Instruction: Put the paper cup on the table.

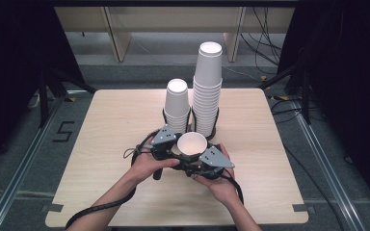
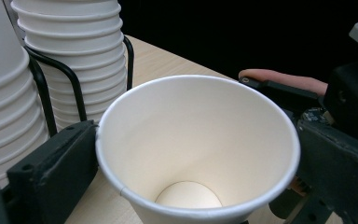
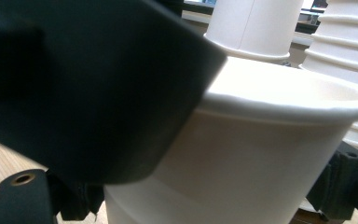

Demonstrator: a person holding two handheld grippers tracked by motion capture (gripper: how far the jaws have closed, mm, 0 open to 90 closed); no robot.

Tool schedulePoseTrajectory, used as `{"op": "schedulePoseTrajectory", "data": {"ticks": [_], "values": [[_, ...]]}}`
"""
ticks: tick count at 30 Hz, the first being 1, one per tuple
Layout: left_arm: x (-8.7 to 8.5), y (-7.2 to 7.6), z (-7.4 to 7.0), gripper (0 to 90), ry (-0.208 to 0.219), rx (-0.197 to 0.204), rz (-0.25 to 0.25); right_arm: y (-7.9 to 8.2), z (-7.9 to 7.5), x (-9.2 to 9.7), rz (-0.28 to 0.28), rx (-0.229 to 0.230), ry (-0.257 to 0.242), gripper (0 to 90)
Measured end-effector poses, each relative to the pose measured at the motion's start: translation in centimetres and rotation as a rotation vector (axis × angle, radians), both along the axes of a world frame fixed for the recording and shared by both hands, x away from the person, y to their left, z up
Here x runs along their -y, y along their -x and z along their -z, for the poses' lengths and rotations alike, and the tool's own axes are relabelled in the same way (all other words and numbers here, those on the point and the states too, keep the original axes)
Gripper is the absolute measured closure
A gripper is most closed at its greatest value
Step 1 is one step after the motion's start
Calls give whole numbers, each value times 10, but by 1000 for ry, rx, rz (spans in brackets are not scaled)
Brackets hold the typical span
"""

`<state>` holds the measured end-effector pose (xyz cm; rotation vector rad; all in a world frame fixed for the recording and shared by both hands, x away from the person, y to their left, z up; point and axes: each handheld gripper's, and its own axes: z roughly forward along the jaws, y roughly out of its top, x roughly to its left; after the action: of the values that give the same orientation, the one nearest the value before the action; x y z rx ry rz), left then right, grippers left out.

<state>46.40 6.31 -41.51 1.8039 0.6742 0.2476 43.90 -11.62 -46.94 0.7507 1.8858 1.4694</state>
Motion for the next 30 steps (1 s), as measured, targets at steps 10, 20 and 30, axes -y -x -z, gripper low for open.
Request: {"op": "schedulePoseTrajectory", "data": {"ticks": [10, 20, 30], "values": [[1, -1, 0, 0, -15, 16, 11, 1, -2, -2, 6, 2, 8, 152], [3, -2, 2, 0, -50, 25, 16, 2, -2, -3, -9, 3, 11, 146], [4, -3, 5, 36, -57, 30, 19, 3, -3, -5, -22, 10, 22, 136]]}}
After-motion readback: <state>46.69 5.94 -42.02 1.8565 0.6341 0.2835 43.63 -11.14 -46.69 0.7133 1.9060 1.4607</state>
